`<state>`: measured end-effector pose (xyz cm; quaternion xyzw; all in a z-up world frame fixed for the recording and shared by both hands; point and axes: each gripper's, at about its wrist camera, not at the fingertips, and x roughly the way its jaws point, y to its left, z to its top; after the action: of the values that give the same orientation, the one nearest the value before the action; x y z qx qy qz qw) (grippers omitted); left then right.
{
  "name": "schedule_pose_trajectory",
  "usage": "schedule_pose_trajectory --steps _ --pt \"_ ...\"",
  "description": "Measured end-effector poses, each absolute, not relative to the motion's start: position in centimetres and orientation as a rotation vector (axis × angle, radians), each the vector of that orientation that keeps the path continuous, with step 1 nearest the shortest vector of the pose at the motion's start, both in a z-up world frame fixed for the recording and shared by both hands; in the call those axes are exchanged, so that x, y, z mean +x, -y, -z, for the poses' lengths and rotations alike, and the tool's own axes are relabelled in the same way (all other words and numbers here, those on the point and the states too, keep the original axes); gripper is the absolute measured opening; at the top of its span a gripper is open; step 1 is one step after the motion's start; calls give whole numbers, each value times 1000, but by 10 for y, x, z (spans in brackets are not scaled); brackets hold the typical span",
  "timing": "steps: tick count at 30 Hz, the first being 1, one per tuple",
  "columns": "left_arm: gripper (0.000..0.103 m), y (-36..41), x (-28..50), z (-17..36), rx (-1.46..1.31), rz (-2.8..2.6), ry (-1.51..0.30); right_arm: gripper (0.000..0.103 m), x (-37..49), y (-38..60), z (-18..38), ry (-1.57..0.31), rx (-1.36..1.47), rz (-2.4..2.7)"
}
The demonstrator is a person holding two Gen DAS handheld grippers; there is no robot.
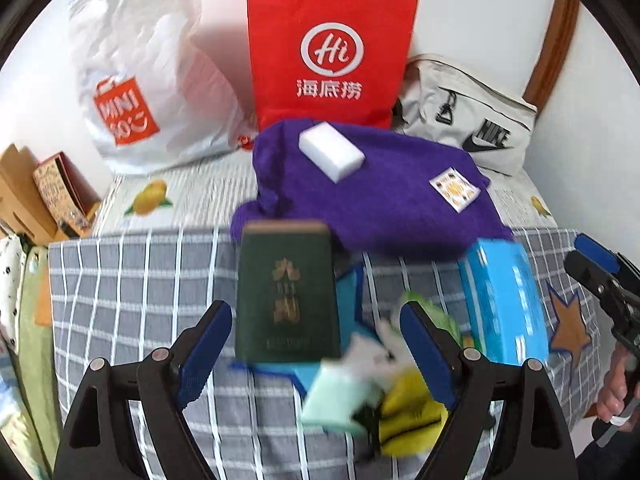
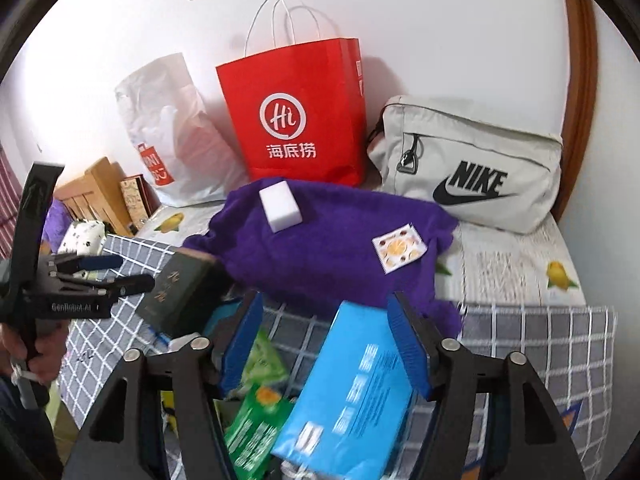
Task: Organize soft objects
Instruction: 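Grasp the yellow adidas pouch with the left tool while the right tool reaches the green snack packet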
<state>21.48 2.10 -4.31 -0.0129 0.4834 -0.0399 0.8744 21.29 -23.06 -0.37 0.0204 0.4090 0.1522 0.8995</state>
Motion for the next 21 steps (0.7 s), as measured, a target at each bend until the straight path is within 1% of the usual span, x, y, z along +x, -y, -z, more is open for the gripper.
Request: schedule_pose_trajectory --steps 5,11,21 --pt "86 -19 177 56 -69 106 -1008 66 182 234 6 -840 56 -322" --pt "85 -5 151 79 -95 148 -1019 66 154 242 15 -837 70 -325" --pt "86 23 138 99 -80 223 -1003 66 130 256 36 -855 104 -308"
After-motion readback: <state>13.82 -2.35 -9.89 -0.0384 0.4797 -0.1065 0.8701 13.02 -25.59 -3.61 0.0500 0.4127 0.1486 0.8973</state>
